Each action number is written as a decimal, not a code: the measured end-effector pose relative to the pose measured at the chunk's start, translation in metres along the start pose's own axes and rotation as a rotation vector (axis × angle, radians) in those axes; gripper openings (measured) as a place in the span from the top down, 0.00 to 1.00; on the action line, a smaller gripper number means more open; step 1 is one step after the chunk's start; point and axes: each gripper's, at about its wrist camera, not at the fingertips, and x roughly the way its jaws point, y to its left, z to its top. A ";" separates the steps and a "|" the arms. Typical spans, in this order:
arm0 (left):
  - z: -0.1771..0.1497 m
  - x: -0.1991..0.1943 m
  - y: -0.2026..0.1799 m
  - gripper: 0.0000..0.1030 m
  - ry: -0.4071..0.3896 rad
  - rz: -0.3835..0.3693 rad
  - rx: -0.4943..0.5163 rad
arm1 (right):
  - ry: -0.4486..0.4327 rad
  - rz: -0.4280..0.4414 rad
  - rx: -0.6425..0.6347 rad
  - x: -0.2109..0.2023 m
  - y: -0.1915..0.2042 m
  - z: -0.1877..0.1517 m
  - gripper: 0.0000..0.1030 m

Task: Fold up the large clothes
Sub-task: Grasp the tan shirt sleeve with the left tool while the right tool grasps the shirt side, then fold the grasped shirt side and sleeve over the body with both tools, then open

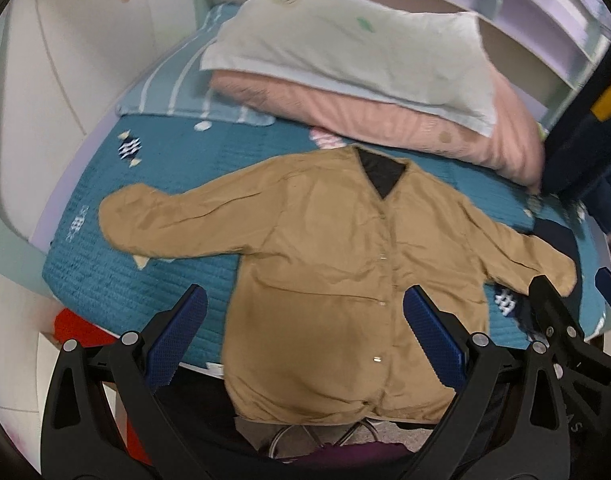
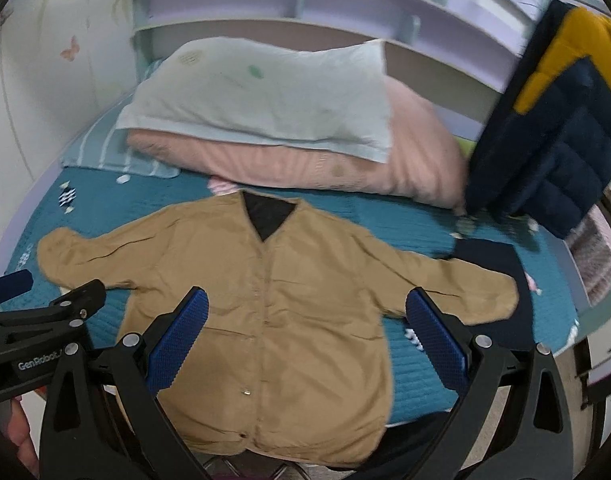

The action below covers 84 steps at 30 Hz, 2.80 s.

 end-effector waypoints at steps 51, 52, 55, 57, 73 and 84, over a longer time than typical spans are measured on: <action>0.013 0.275 0.426 0.06 0.100 -0.083 -0.818 | 0.584 0.532 0.045 0.370 0.208 0.008 0.96; 0.015 0.274 0.423 0.26 0.097 -0.056 -0.791 | 0.580 0.523 0.031 0.369 0.210 0.008 0.96; 0.021 0.274 0.415 0.72 0.124 0.086 -0.689 | 0.576 0.510 0.033 0.369 0.209 0.006 0.96; 0.021 0.271 0.416 0.91 0.105 0.026 -0.699 | 0.571 0.510 0.038 0.369 0.209 0.006 0.96; 0.065 0.186 0.349 0.92 0.038 0.353 -0.424 | 0.578 0.481 0.139 0.358 0.203 0.015 0.96; 0.111 0.098 0.195 0.92 -0.143 0.431 -0.161 | 0.293 0.550 0.292 0.255 0.094 0.050 0.93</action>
